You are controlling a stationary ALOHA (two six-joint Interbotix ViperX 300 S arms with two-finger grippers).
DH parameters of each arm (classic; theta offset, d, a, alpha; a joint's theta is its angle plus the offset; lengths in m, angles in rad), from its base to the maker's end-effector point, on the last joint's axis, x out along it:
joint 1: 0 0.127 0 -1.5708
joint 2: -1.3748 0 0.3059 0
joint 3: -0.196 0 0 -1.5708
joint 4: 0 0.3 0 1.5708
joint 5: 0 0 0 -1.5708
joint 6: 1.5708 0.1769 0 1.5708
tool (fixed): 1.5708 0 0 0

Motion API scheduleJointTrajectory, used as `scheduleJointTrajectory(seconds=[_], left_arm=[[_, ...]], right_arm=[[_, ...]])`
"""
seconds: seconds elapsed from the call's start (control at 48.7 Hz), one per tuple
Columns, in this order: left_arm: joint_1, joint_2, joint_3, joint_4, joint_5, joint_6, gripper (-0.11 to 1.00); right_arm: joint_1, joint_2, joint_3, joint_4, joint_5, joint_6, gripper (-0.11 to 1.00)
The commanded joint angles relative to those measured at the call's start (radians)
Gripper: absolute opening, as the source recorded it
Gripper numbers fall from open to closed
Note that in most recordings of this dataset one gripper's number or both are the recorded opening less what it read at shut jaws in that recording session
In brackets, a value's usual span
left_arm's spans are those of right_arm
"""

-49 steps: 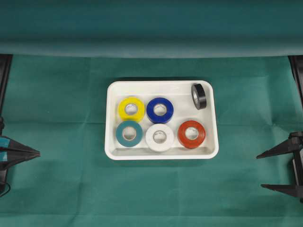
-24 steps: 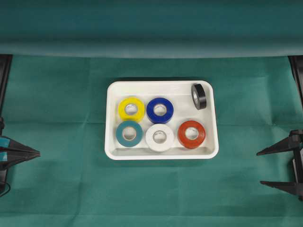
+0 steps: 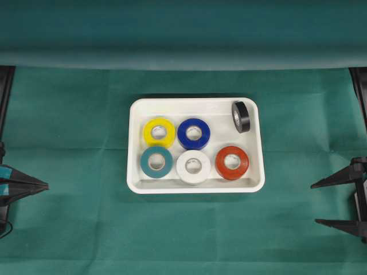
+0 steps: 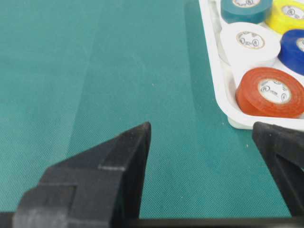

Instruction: Put the tape into the white case with the right arm.

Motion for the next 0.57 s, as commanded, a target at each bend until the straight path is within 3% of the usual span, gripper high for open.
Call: scheduleJointTrajectory(seconds=[0.0, 0.554], left_arm=[[0.003, 0.009, -0.02, -0.002, -0.011, 0.002, 0.0], [0.003, 0.009, -0.025, -0.002, -0.017, 0.0, 0.0]], right_arm=[[-0.002, 0.008, -0.006, -0.003, -0.002, 0.002, 0.64], [-0.002, 0.008, -0.006, -0.003, -0.003, 0.002, 0.64]])
